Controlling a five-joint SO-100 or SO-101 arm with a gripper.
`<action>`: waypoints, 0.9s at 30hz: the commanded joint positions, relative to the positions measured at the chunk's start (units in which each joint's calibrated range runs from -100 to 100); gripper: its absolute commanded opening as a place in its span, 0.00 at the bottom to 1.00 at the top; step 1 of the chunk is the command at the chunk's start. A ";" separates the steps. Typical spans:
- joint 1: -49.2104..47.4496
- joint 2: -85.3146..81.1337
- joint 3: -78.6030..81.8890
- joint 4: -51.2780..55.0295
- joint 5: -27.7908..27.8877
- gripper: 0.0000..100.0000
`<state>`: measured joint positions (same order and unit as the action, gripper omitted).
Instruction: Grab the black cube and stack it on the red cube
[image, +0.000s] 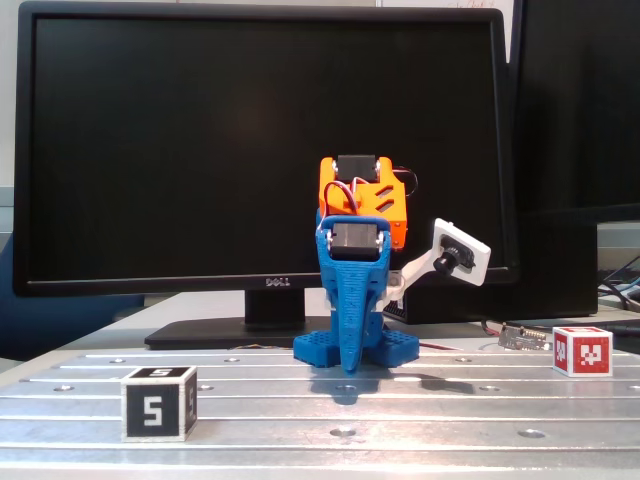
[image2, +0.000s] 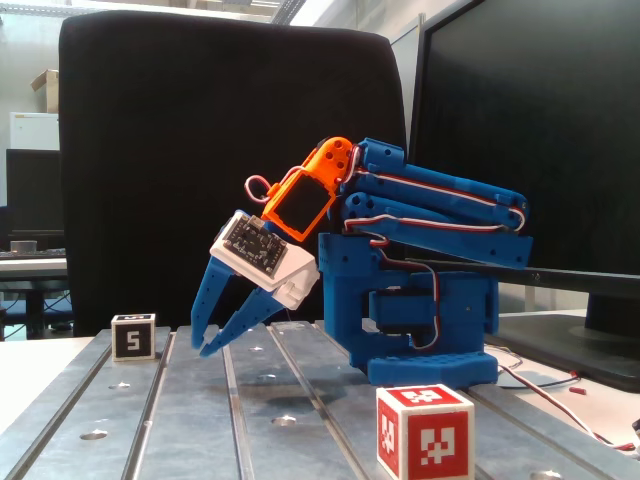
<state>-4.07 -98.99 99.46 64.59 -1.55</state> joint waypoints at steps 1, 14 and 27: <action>0.05 -0.35 -1.36 -1.70 -0.29 0.01; 0.12 3.91 -10.58 -1.02 0.18 0.01; 7.88 49.53 -39.62 -0.93 5.34 0.01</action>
<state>1.19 -58.73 67.12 63.56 1.60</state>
